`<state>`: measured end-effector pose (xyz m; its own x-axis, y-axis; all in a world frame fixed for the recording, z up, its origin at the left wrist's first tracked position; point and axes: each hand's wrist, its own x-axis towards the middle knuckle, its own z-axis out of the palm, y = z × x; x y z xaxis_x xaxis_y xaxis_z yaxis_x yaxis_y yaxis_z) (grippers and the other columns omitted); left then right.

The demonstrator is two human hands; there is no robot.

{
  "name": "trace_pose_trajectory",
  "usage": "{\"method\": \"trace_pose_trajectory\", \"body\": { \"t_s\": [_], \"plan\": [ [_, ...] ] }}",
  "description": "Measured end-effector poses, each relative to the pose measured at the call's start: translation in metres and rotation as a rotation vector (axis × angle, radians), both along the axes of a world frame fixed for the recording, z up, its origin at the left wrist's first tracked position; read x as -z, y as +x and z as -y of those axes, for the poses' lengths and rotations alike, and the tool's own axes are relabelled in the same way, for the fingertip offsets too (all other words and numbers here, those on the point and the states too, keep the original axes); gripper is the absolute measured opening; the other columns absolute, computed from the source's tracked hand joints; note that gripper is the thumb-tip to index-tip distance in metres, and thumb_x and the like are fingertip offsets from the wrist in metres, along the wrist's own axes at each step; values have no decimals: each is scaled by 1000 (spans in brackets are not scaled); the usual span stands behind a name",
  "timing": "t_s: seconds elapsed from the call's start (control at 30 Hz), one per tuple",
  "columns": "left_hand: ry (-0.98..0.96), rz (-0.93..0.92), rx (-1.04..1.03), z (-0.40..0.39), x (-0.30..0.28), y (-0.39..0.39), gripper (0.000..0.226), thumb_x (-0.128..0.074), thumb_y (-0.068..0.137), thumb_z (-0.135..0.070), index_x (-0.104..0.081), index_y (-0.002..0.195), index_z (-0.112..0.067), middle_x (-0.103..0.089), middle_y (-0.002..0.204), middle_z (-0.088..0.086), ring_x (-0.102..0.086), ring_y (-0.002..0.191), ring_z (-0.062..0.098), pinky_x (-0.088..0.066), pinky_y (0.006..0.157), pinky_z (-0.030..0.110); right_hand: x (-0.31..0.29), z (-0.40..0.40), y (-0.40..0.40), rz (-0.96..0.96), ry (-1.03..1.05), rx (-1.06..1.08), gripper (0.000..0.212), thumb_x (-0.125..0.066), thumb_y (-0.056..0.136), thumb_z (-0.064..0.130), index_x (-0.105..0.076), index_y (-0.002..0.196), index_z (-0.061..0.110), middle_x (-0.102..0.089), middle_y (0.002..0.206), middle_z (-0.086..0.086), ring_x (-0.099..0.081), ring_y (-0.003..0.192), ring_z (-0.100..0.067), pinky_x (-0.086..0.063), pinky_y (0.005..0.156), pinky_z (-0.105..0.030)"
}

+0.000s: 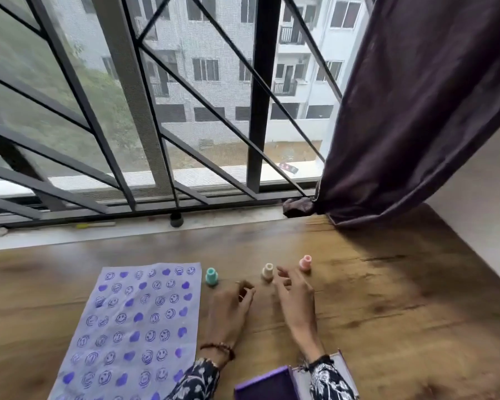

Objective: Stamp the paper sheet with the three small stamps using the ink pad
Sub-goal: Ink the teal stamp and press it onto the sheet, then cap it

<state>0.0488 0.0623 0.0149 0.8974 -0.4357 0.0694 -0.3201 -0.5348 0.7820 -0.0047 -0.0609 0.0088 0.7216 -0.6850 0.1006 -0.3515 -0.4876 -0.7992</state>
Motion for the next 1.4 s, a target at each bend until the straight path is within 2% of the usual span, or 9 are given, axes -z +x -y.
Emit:
{"method": "trace_pose_trajectory", "body": {
  "t_s": [0.13,0.33,0.47,0.63,0.73,0.9,1.07,1.2,1.4],
  "plan": [
    [-61,-6,-232,-46,0,-2,22,-71,76,-14,-57,72,-31,-58,61,-14,-56,56,-3,-39,52,9,1,-30,-6,73,-19,6,21,-66,80,4,-66,92,21,-66,88,6,-58,68,3,-39,65,1],
    [6,-70,-306,-57,0,34,19,-63,82,-7,-63,101,-10,-64,96,11,-55,71,18,-40,69,24,-2,-66,31,-39,99,-229,25,-62,83,9,-63,107,18,-68,107,0,-62,85,-8,-52,80,-19],
    [44,-112,-251,-44,4,44,14,-58,85,-10,-65,96,-10,-64,100,12,-60,87,25,-42,76,29,-4,-72,57,-128,101,-330,38,-66,82,16,-57,118,24,-65,117,-1,-63,100,-15,-53,91,-35],
    [-52,-162,-247,-46,8,41,11,-65,81,-10,-67,92,-12,-67,94,11,-63,87,24,-49,81,30,-7,-69,60,-149,62,-334,24,-61,84,12,-64,107,20,-69,110,-3,-63,100,-18,-50,91,-34],
    [-300,-336,-224,-54,4,33,19,-67,79,-7,-65,97,-12,-68,95,5,-65,87,17,-50,73,12,-18,-67,40,-9,316,-278,17,-64,82,7,-65,95,19,-71,97,-3,-66,91,-18,-55,83,-31],
    [-717,-791,-41,-59,-11,2,16,-57,84,-3,-68,95,-7,-76,80,-3,-69,78,5,-55,64,12,-34,-71,-8,195,781,-225,19,-59,85,0,-66,94,15,-71,94,-7,-67,89,-16,-58,73,-22],
    [-667,-675,3,-58,-19,-29,19,-67,75,0,-71,91,-7,-76,71,-9,-68,72,2,-52,65,9,-43,-80,-51,270,871,-99,13,-59,86,10,-72,83,12,-73,73,4,-66,71,-7,-55,64,-15],
    [-600,-573,69,-61,-20,-48,22,-74,69,-6,-74,82,-23,-75,74,-17,-68,80,0,-52,70,9,-38,-83,-82,346,1252,91,25,-51,88,16,-72,77,7,-70,60,-2,-65,55,-8,-56,53,-17],
    [-323,-485,82,-78,1,-64,19,-75,71,-10,-71,81,-25,-72,74,-14,-65,73,0,-52,71,14,-25,-83,-136,410,1575,188,30,-48,86,4,-74,71,2,-74,69,-9,-69,58,-11,-58,53,-21]
  ]
}}
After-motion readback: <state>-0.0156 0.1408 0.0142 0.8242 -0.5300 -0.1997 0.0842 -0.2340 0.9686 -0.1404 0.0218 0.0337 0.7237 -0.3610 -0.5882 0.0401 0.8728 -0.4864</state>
